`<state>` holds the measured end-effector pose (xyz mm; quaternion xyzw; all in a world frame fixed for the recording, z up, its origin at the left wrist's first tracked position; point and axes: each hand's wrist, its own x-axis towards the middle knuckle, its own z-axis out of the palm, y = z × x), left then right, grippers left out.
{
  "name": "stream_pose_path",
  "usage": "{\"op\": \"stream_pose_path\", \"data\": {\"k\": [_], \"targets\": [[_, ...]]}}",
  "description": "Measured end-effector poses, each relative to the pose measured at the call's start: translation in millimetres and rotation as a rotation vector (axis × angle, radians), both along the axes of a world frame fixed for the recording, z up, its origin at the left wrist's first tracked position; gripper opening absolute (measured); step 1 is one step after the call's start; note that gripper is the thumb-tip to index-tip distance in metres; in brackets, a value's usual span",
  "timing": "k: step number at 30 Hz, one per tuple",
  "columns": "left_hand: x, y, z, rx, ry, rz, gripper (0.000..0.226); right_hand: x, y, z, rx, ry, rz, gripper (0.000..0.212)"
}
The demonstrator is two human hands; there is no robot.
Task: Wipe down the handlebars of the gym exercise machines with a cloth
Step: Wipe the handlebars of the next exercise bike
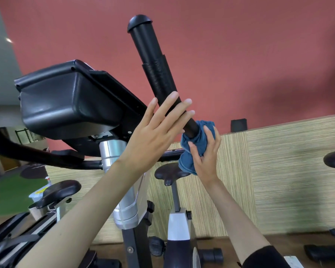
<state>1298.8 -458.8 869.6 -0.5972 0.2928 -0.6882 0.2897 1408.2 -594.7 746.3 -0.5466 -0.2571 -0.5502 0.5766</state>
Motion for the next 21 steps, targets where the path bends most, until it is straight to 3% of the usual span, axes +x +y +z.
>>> {"op": "stream_pose_path", "data": {"k": [7, 12, 16, 21], "targets": [[-2, -3, 0, 0.010, 0.008, 0.000, 0.050, -39, 33, 29, 0.123, -0.130, -0.101, 0.046], [-3, -3, -2, -0.046, 0.068, -0.024, 0.059, -15, 21, 17, 0.006, -0.178, -0.197, 0.046], [-7, -6, -5, -0.069, 0.083, -0.015, 0.056, -5, 1, -11, -0.043, 0.059, -0.175, 0.050], [-15, -12, -12, -0.098, 0.116, 0.049, 0.080, -19, -33, -24, -0.202, 0.227, -0.213, 0.056]]}}
